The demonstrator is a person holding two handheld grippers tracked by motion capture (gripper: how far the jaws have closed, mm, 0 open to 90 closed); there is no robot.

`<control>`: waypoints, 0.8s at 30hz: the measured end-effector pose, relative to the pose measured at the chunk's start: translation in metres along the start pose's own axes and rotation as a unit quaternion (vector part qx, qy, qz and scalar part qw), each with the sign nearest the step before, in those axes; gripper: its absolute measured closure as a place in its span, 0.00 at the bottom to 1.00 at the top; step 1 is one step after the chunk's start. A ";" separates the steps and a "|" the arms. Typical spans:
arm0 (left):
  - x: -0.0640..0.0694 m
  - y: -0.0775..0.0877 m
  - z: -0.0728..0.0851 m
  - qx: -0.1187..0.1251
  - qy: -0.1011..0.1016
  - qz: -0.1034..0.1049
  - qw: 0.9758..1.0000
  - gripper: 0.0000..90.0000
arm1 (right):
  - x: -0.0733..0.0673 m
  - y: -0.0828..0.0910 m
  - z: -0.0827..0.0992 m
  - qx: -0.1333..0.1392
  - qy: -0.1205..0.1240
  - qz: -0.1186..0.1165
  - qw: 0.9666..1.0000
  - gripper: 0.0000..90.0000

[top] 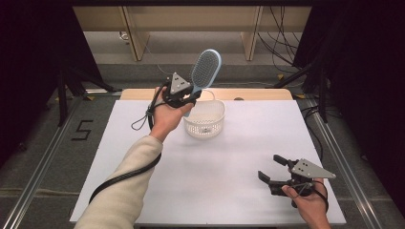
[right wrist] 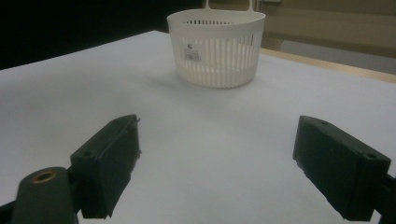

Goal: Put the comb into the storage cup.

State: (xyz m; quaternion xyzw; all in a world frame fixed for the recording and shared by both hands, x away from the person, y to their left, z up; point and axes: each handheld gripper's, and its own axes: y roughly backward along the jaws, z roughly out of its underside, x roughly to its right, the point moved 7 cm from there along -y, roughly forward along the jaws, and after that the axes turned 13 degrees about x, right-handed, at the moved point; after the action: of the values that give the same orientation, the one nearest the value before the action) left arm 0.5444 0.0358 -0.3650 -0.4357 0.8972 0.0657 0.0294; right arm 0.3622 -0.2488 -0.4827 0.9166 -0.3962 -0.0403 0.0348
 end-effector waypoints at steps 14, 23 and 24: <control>0.000 -0.004 0.005 -0.003 -0.005 0.000 1.000 0.78 | 0.000 0.000 0.000 0.001 -0.001 0.000 1.000 0.17; -0.001 -0.007 0.007 -0.004 -0.004 0.000 1.000 0.78 | 0.000 0.000 0.000 -0.003 -0.001 0.001 1.000 0.17; -0.001 -0.007 0.007 -0.004 -0.004 0.001 1.000 0.78 | 0.000 0.000 0.000 0.000 -0.002 0.001 1.000 0.17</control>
State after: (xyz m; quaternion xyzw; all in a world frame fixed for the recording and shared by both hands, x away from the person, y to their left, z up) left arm 0.5507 0.0330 -0.3728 -0.4350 0.8970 0.0715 0.0312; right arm 0.3622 -0.2488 -0.4827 0.9162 -0.3970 -0.0424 0.0336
